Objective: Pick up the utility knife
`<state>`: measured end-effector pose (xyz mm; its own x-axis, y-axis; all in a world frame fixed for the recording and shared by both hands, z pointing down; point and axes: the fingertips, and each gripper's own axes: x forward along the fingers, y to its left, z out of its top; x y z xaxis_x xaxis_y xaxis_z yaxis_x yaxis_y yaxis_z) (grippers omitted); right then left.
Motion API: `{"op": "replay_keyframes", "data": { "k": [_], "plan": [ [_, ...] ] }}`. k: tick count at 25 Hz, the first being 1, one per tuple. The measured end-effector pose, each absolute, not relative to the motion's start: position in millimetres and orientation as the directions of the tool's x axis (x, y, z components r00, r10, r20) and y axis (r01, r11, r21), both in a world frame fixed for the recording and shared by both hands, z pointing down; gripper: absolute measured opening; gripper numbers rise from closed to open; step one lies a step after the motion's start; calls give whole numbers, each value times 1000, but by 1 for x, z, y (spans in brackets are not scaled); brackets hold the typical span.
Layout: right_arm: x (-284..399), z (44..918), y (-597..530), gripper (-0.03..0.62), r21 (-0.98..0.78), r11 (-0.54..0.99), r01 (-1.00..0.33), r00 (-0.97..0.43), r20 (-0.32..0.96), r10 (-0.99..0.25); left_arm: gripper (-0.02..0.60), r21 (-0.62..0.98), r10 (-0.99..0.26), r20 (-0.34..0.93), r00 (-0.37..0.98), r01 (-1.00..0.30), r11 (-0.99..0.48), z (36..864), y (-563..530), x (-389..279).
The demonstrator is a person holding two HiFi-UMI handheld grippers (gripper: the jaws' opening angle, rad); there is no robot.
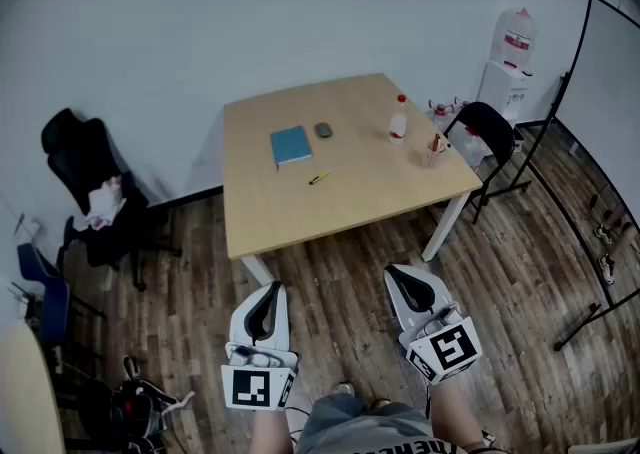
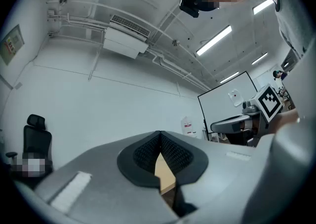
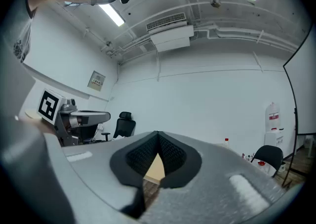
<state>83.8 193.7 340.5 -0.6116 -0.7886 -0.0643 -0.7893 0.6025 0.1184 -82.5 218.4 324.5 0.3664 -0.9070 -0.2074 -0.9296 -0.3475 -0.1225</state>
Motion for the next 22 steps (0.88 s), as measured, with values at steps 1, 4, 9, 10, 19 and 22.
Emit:
{"op": "replay_keyframes", "data": {
  "k": [1,4,9,10,19,22],
  "plan": [
    [82,340,192,0,118,602,-790,-611,-64,-789,17,-122,-906,-208,368,-929,-349,324,217,-83],
    [77,341,188,0,119,601,-790,-610,-62,-790,17,-122,-904,-210,372,-927,-354,324,212,-87],
    [68,342,180,0,124,600,-790,-609,-60,-791,17,-120,-904,-211,373,-927,-355,325,203,-96],
    [67,343,178,0,125,598,-792,-608,-59,-792,16,-119,-904,-210,373,-927,-355,325,200,-98],
    [58,343,158,0,60,591,-805,-593,-104,-798,17,-122,-892,-208,400,-916,-382,330,178,-112],
    [55,347,154,0,61,577,-814,-581,-98,-808,15,-121,-888,-211,409,-912,-391,332,172,-117]
  ]
}}
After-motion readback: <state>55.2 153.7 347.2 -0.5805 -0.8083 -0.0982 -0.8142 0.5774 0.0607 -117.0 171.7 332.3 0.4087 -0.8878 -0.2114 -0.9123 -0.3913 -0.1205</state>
